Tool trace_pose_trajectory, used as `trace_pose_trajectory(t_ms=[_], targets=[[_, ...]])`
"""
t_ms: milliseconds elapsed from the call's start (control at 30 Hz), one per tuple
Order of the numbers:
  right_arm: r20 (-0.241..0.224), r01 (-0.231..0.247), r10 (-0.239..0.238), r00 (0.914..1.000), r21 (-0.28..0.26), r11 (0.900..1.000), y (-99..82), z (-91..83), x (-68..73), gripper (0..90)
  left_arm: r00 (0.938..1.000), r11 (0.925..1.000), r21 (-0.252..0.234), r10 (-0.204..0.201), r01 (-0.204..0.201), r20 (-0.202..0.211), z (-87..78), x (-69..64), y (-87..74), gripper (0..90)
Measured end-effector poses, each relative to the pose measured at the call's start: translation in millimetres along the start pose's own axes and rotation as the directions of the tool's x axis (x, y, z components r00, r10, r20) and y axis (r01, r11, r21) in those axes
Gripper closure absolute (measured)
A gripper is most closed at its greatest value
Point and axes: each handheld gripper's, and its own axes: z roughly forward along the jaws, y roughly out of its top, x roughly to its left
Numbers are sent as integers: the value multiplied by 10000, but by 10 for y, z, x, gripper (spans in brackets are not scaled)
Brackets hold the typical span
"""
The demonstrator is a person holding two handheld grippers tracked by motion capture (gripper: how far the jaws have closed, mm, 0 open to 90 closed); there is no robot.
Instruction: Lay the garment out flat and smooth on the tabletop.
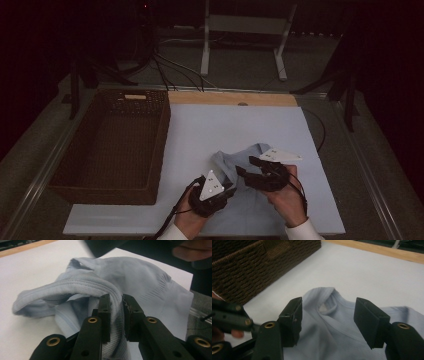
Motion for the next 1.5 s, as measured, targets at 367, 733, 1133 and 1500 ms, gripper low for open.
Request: trace_pose_trajectory(t_ms=[367, 733, 1133, 1500], targets=[[-176, 485, -466, 9988, 1311, 9902, -3, 323, 138, 537, 9990, 9993, 211, 314, -320, 309, 67, -95, -12, 784], [382, 711, -771, 9963, 1384, 9878, -6, 195, 139, 870, 9963, 9995, -207, -228, 246, 832, 23, -12, 11, 665], [629, 715, -754, 9952, 620, 9955, -67, -80, 131, 868, 9950, 9901, -995, -997, 985, -69, -174, 294, 57, 502], [463, 1010, -1011, 9938, 34, 9949, -91, -201, 166, 867, 9836, 9838, -1015, -1567, 1475, -895, -93, 517, 11, 424]])
